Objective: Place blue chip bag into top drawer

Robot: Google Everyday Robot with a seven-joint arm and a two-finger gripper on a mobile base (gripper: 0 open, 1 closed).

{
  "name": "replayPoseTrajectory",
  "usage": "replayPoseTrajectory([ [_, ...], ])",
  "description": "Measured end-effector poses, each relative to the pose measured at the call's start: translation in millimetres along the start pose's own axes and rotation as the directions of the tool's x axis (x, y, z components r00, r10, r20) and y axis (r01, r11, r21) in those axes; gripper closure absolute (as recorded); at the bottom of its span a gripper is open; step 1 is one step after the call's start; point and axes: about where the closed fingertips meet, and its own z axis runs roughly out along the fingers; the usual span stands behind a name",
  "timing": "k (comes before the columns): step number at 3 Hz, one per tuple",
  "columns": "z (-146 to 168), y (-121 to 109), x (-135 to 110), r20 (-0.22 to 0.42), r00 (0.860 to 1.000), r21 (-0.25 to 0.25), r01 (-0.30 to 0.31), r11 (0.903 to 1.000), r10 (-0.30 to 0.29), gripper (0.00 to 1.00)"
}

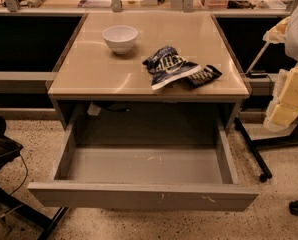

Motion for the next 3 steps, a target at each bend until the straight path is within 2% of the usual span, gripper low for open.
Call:
replayPoseTrajectory([
  [1, 0.1, -0.1, -0.1, 0.0, 1.0, 0.0, 0.0, 1.0, 0.0, 0.0],
  [2, 11.1, -21.2, -9.8, 0.01, 1.0, -0.009, 0.008, 0.9999, -0.008, 0.0],
  [3, 43.2, -62.8, -29.6, 0.014, 1.0, -0.025, 0.014, 0.9996, -0.014, 0.0],
])
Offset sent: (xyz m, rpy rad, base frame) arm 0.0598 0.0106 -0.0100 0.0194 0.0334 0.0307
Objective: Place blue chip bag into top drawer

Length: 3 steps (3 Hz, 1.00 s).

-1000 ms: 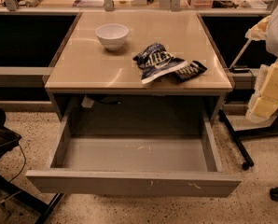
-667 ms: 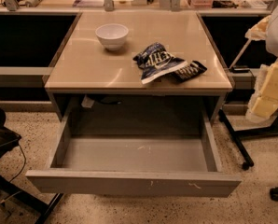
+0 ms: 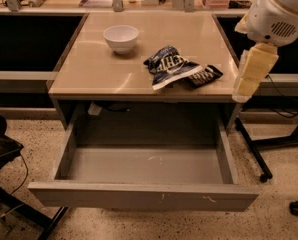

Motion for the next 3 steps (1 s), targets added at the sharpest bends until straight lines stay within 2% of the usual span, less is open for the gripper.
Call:
replayPoseTrajectory([
  [1, 40.0, -44.7, -24.5, 0.004, 1.0, -0.011, 0.005, 0.9999, -0.005, 0.0],
  [2, 81.7, -77.6, -28.2, -0.003, 1.0, -0.017, -0.029, 0.9994, 0.029, 0.0],
  [3, 127.1, -94.2, -28.9, 0.016, 0.998, -0.054, -0.064, 0.9965, 0.065, 0.0],
])
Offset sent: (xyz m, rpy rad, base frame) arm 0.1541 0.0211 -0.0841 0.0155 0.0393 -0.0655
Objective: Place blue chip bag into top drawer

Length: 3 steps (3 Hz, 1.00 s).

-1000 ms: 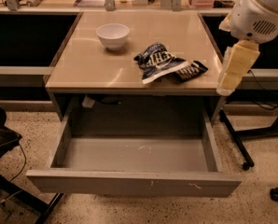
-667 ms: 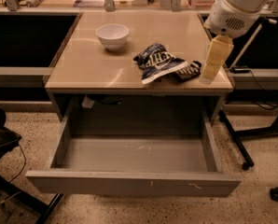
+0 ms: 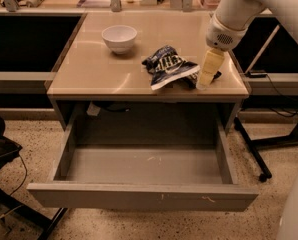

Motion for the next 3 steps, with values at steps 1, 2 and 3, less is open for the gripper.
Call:
replayPoseTrajectory([
  [1, 0.1, 0.0, -0.2, 0.0, 1.0, 0.0, 0.0, 1.0, 0.0, 0.0],
  [2, 14.6, -6.9, -23.0, 0.033, 0.999, 0.015, 0.037, 0.9992, -0.037, 0.0],
  [3, 29.0, -15.8, -63.0, 0.056, 0.993, 0.025, 0.106, 0.9941, -0.107, 0.0],
])
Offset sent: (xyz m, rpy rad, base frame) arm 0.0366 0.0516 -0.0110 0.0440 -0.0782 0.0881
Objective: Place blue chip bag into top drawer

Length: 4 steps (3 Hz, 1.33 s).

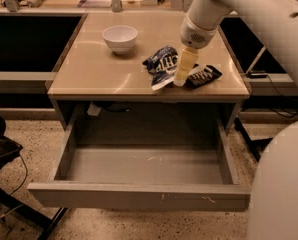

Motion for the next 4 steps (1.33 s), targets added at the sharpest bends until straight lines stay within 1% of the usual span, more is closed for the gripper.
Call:
replayPoseTrajectory([
  [1, 2.5, -1.9, -7.6, 0.005, 1.0, 0.001, 0.012, 0.9999, -0.012, 0.0],
  [2, 4.9, -2.8, -4.1, 0.031, 1.0, -0.01, 0.0, 1.0, 0.0, 0.0],
  [3, 17.3, -6.6, -0.2, 0.074, 0.997, -0.045, -0.008, 0.9989, 0.012, 0.0],
  [4, 19.3, -7.5, -1.0, 0.081, 0.997, -0.049, -0.009, 0.9988, 0.013, 0.0],
])
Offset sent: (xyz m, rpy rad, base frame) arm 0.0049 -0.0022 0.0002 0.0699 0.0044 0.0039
